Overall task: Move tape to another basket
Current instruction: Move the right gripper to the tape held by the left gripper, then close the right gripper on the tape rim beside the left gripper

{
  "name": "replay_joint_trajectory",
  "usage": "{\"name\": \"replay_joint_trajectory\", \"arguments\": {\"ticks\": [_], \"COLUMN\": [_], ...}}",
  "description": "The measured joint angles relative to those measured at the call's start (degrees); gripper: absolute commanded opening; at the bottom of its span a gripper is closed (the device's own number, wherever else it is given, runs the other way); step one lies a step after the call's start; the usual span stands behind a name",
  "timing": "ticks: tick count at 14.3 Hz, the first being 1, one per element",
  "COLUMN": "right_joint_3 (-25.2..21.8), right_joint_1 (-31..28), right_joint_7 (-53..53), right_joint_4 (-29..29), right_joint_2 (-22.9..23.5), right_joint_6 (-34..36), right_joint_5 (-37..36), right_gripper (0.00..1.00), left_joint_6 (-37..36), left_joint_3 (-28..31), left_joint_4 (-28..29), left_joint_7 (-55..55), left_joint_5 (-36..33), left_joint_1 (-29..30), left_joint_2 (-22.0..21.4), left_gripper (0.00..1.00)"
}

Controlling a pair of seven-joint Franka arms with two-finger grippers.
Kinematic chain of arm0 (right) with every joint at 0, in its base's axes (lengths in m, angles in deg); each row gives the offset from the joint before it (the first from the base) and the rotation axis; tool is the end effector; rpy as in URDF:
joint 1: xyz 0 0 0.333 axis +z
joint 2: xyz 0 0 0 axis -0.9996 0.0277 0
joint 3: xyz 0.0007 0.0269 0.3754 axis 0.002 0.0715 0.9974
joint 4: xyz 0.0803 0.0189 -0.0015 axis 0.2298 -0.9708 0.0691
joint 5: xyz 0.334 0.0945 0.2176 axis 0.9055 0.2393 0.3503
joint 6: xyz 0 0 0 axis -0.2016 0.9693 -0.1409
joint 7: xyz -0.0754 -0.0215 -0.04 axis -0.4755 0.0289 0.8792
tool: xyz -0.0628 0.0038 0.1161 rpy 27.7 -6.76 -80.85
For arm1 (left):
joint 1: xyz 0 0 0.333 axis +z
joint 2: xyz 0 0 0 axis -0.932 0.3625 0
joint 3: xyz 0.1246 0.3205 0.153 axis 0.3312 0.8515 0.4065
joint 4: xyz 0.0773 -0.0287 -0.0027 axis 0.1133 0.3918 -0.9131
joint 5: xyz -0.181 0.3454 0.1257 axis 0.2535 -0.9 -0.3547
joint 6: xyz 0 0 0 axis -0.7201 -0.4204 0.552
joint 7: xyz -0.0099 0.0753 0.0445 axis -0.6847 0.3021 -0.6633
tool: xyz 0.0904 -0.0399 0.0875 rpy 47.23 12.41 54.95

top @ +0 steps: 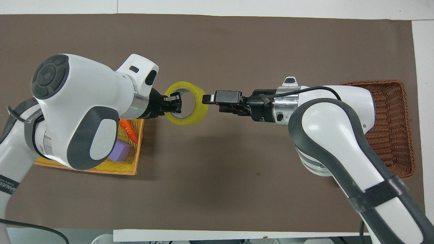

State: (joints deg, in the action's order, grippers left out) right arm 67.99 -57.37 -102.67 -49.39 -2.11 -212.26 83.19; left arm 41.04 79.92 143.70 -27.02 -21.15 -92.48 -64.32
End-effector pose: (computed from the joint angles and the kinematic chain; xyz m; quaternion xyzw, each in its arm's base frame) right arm 0.5400 0.2911 0.4953 -0.8470 0.0761 -0.0243 0.5255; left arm 0.5012 -0.3385 0.5247 0.9816 0.0780 -0.0287 0.1721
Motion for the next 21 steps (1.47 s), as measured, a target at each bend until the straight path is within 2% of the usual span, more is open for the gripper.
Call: {"name": "replay_joint_trajectory", "arguments": {"ticks": [11, 16, 21], "right_joint_3": [0.05, 0.02, 0.02], "right_joint_1": [2.98, 3.07, 3.07], "right_joint_7": [-0.39, -0.39, -0.38], "right_joint_4": [2.41, 2.43, 2.45], "right_joint_2": [3.32, 3.32, 3.33], "right_joint_6": [-2.88, -2.88, -2.88], "right_joint_5": [3.15, 3.16, 3.16], "right_gripper": [1.00, 0.84, 0.84], "left_joint_6": [-0.42, -0.44, -0.51], "left_joint_3": [-0.02, 0.10, 0.16], "left_joint_4": [0.00, 0.00, 0.02], "left_joint_7": [0.00, 0.00, 0.00], "left_joint_5": [0.00, 0.00, 0.00], "left_joint_1": [0.00, 0.04, 0.07], "left_joint_2": [-0.02, -0.02, -0.02], "left_gripper": [0.02, 0.02, 0.02]}}
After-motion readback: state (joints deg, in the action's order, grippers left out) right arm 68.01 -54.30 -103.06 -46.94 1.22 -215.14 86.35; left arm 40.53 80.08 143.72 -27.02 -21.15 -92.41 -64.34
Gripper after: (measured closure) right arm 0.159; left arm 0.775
